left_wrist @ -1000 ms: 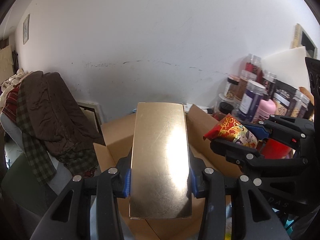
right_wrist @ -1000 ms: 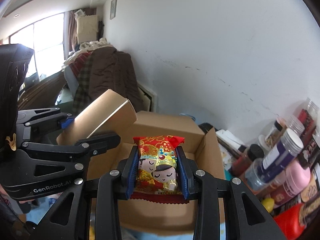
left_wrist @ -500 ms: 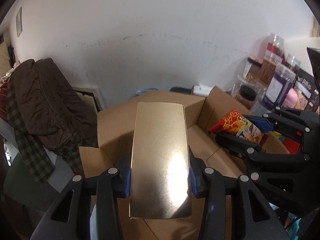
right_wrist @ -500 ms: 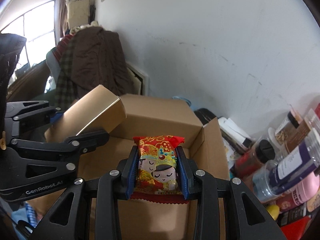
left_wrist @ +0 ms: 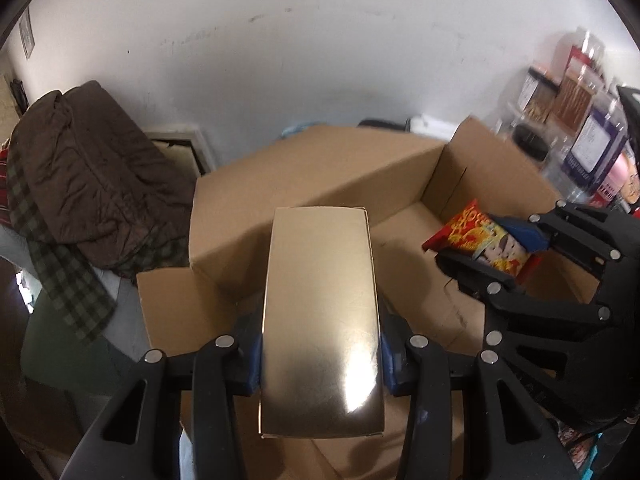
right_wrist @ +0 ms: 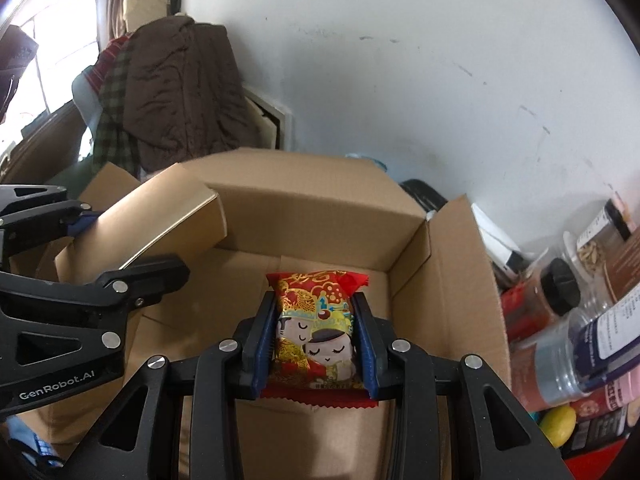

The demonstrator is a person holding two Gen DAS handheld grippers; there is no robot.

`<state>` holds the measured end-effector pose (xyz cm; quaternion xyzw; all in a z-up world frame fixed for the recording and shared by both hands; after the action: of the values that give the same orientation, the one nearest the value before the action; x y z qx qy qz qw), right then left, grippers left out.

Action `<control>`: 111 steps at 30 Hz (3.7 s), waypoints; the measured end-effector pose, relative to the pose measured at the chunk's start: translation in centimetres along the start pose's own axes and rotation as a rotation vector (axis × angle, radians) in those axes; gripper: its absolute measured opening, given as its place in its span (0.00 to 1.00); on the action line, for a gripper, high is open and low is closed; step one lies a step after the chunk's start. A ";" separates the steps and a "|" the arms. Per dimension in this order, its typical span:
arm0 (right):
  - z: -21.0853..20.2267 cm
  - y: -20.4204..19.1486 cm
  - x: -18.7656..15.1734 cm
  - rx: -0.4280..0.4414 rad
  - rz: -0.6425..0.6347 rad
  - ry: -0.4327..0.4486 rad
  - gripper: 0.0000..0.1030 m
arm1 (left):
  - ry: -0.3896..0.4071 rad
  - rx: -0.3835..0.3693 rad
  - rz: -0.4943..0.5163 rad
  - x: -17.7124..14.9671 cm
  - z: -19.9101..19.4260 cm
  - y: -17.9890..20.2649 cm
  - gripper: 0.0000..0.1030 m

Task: Organize snacks
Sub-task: 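Open both grippers to drop the gold box and packet into the cardboard box, then withdraw both tools from the cardboard box back toward the snacks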

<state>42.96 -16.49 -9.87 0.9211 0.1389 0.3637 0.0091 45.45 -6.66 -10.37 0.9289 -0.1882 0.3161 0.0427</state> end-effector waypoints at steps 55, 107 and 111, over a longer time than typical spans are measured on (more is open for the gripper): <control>-26.3 -3.5 -4.4 -0.079 0.013 0.294 0.55 | 0.368 0.030 -0.040 -7.2 -26.5 4.4 0.54; -26.9 -7.5 -22.2 -0.044 0.186 0.251 0.65 | 0.250 -0.081 -0.257 -24.7 -23.4 4.5 0.75; -25.2 -7.4 -22.8 -0.041 0.197 0.223 0.65 | 0.198 -0.061 -0.298 -25.3 -21.3 3.7 0.75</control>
<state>8.25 -17.52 -7.40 0.8838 0.0404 0.4656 -0.0236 13.43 2.35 -8.85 0.9090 -0.0528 0.3905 0.1357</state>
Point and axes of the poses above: each gripper's, at about its wrist camera, not at the fingertips, and z roughly the way its jaws point, y to its right, x to its top, the point moved 2 cm from there along z, roughly the way its jaws point, and after that the axes turned 4 degrees about y, right-handed, at the moved point
